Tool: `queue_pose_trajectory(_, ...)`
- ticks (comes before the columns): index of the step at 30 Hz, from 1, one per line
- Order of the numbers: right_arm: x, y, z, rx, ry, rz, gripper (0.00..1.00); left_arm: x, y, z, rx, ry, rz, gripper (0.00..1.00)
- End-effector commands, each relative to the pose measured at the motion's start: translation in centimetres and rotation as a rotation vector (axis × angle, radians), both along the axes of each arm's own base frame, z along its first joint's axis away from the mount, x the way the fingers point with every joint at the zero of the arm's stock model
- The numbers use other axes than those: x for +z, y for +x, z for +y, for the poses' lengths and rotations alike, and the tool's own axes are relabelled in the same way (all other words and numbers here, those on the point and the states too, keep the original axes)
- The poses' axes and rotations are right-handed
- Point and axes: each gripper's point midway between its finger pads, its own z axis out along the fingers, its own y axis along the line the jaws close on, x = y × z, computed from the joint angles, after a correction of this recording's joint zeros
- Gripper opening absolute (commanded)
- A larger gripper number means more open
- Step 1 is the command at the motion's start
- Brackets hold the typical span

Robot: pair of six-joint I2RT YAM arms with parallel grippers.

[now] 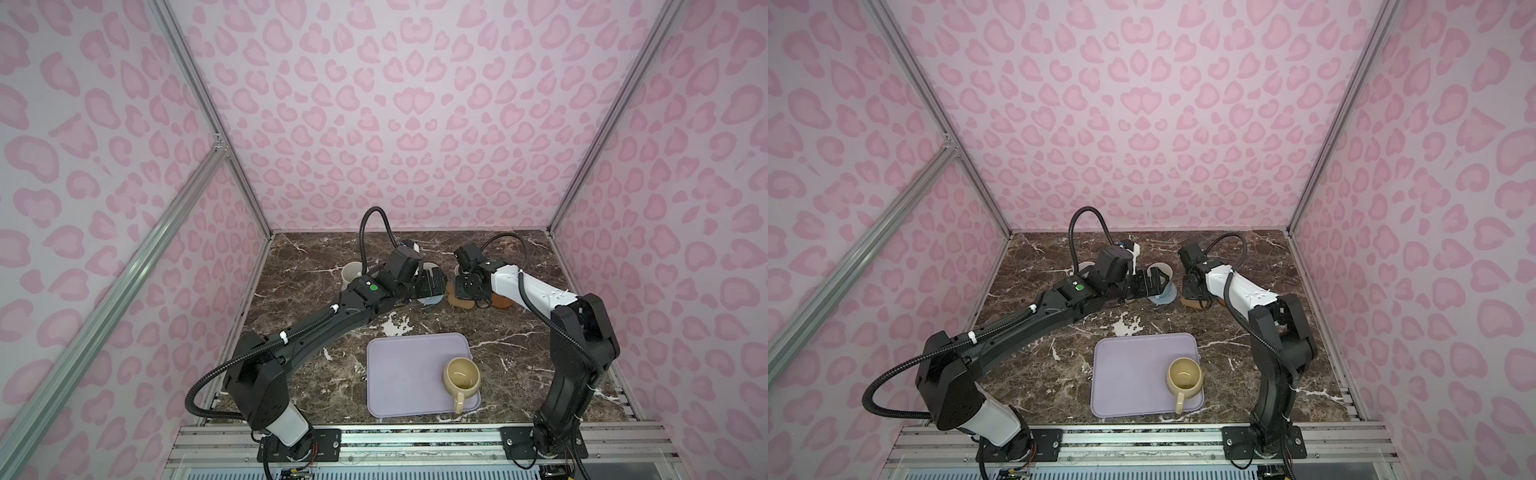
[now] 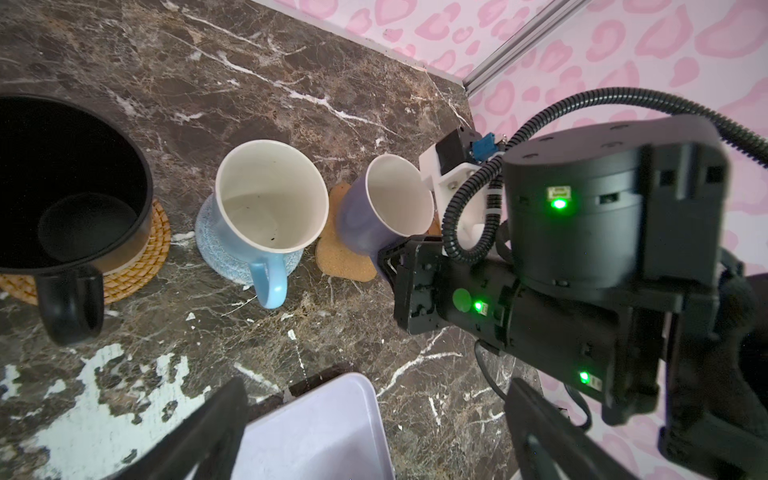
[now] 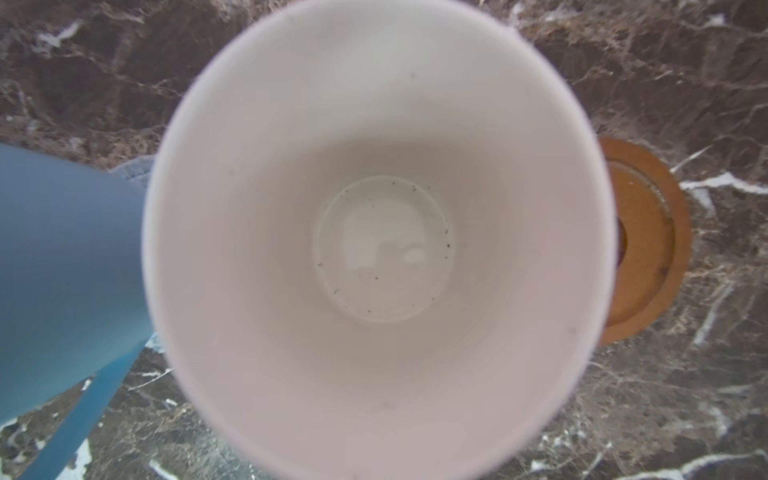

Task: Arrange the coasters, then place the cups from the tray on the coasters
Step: 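Lower the lavender mug onto the cork paw-shaped coaster with the right gripper, then open the right gripper and lift it off the lavender mug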

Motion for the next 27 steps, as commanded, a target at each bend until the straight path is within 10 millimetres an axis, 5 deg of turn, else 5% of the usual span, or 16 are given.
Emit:
queue_pose_trajectory(1, -0.1, 1.3, 0.0, -0.034, -0.004, -0.043, 0.0, 0.1, 0.3, -0.5, -0.003, -0.022, -0.004, 0.98)
queue_pose_trajectory(11, -1.5, 0.5, -0.1, -0.047, -0.008, -0.021, 0.0, 0.1, 0.2, -0.6, -0.001, -0.032, 0.001, 0.98)
queue_pose_trajectory(23, -0.6, -0.6, -0.5, -0.039, -0.018, -0.012, 0.57, -0.1, -0.4, 0.2, 0.008, -0.032, 0.006, 0.98)
queue_pose_trajectory(27, 1.0, -1.7, -1.0, -0.023, -0.008, -0.045, 0.67, 0.9, -1.5, 0.6, -0.02, -0.05, -0.002, 0.98)
